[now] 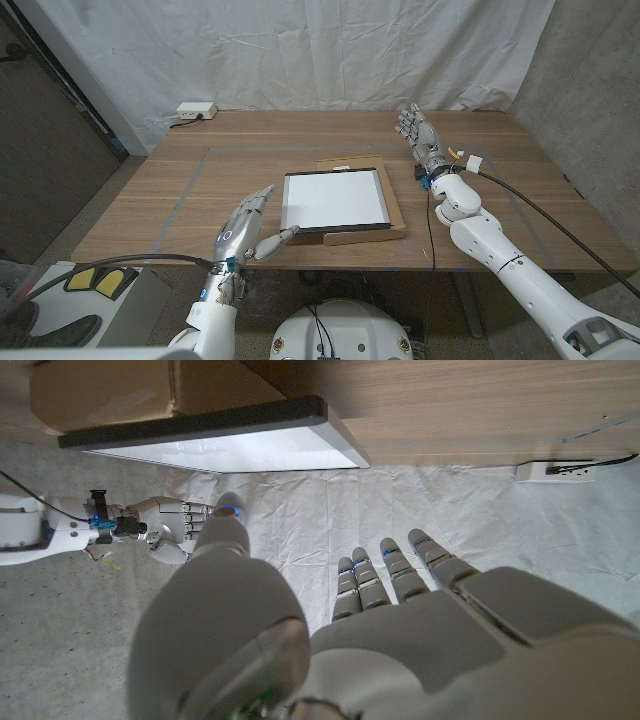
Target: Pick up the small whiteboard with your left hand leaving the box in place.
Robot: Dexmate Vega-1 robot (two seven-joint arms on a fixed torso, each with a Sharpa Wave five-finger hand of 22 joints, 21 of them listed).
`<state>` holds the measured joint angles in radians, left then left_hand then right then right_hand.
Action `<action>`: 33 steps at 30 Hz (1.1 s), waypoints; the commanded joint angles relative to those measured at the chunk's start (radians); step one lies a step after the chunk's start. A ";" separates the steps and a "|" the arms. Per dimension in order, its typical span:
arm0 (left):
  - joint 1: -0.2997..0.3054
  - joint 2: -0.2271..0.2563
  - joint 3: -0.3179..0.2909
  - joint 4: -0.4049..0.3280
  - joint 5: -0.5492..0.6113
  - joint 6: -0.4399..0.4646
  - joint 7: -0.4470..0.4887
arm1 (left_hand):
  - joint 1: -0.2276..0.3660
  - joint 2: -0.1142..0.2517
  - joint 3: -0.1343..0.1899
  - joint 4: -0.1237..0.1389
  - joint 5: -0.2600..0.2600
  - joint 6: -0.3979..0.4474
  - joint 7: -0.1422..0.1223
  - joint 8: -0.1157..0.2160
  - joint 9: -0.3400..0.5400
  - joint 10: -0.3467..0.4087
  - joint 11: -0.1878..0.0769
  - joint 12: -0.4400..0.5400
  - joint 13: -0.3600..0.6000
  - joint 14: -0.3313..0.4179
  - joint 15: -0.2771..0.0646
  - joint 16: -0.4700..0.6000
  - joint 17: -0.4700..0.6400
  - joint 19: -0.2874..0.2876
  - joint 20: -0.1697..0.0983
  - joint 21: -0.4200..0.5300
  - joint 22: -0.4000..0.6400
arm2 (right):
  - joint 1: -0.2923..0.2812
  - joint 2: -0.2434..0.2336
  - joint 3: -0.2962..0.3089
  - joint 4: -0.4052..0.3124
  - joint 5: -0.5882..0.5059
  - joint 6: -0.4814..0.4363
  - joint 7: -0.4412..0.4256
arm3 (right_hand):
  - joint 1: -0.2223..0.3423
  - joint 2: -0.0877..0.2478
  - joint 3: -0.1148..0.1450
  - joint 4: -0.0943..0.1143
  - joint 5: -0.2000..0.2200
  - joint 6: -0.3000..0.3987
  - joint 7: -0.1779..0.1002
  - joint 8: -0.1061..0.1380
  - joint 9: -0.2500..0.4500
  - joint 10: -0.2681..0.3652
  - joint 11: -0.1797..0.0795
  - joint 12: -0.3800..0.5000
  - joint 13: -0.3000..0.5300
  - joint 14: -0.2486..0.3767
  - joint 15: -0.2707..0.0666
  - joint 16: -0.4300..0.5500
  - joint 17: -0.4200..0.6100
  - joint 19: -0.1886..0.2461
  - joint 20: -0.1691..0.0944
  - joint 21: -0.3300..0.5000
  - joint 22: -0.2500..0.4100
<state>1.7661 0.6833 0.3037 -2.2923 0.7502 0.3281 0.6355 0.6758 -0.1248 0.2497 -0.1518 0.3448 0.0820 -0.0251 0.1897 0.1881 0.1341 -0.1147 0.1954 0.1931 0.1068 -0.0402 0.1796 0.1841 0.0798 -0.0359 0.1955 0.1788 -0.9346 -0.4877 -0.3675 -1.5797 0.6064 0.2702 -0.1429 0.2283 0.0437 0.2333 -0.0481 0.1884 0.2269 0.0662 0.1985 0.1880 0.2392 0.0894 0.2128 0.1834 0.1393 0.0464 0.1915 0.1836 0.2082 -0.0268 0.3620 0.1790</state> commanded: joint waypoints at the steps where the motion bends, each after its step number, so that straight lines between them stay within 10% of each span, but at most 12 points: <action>1: -0.026 0.017 0.088 -0.013 0.151 0.195 0.016 | 0.010 -0.004 -0.004 0.001 0.010 -0.006 0.000 0.001 0.006 -0.003 -0.004 -0.005 0.004 -0.006 -0.025 0.001 0.001 -0.004 -0.031 -0.001 0.003 | -0.003 -0.001 -0.002 0.000 0.003 0.002 0.007 | 0.006 0.004 0.002 -0.004 0.000 0.004 -0.007 -0.001 0.004 0.012 0.001 0.002 0.002 0.013 0.001 0.000 0.003 0.004 0.000 -0.007 0.003; 33: -0.146 -0.026 0.347 0.041 0.596 0.562 -0.167 | 0.013 -0.016 -0.026 0.011 0.026 -0.065 -0.015 -0.008 0.007 -0.058 -0.010 -0.011 0.005 -0.051 -0.031 -0.003 0.003 -0.036 -0.023 -0.005 0.003 | -0.015 -0.011 0.009 -0.012 0.024 0.003 0.020 | 0.003 0.004 -0.001 -0.005 0.000 0.004 -0.007 -0.001 0.004 0.013 0.001 0.002 0.002 0.013 0.000 0.000 0.003 0.008 0.000 -0.016 0.003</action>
<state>1.6584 0.6889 0.5741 -2.2828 1.1853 0.7766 0.5465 0.6849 -0.1340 0.2308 -0.1394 0.3633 0.0291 -0.0373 0.1826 0.1935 0.0889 -0.1205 0.1885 0.1931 0.0673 -0.0360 0.1797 0.1838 0.0545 -0.0359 0.1955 0.1788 -0.9490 -0.4942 -0.3641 -1.5946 0.6196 0.2725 -0.1340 0.2283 0.0437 0.2334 -0.0481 0.1884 0.2269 0.0662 0.1984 0.1880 0.2446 0.0946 0.2128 0.1834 0.1413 0.0483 0.1915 0.1836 0.2081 -0.0269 0.3474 0.1790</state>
